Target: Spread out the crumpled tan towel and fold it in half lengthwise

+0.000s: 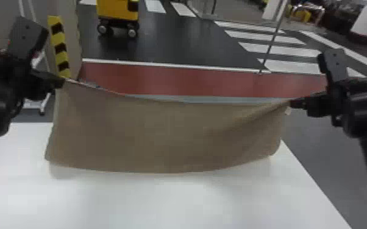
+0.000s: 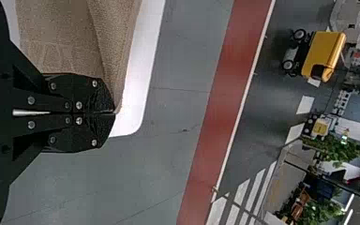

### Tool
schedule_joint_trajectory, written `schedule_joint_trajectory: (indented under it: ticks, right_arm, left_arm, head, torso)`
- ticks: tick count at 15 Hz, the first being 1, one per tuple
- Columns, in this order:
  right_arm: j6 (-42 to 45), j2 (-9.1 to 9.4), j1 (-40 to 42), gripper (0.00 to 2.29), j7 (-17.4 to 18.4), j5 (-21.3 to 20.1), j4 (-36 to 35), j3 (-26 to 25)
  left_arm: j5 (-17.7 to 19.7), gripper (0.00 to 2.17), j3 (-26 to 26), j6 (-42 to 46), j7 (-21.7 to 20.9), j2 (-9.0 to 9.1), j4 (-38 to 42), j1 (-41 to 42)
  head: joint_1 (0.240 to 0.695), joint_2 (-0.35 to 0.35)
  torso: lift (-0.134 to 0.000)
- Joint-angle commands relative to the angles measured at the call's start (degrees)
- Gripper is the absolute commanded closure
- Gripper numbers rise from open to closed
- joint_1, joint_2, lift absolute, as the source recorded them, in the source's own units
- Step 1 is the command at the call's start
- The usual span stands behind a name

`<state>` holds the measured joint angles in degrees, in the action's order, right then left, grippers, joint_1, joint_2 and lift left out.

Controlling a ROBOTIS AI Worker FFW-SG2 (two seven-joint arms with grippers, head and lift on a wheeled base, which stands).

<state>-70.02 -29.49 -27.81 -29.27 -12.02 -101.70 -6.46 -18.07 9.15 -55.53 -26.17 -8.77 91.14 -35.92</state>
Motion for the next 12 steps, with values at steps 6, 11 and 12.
schedule_joint_trajectory:
  ticks: [6, 11, 12]
  right_arm:
    - [1.86, 0.66, -16.14, 1.17, 1.06, -0.20, 10.03, 2.42]
    - [0.45, -0.39, 0.91, 1.17, 0.44, 2.26, -3.77, -1.19]
    - [0.45, 0.22, 6.45, 1.17, 0.18, 2.97, -8.43, -3.47]
  left_arm:
    - [0.40, 1.43, -3.96, 2.31, -0.02, -1.34, -5.80, -9.78]
    - [3.12, 1.43, -8.53, 4.77, -0.54, -4.77, 6.33, 4.81]
    - [3.21, 1.43, -10.29, 7.23, -0.28, -5.73, 10.64, 10.52]
  head:
    - [0.351, -0.181]
    - [0.344, -0.168]
    - [0.362, -0.163]
  torso:
    - [-0.123]
    - [-0.123]
    - [-0.123]
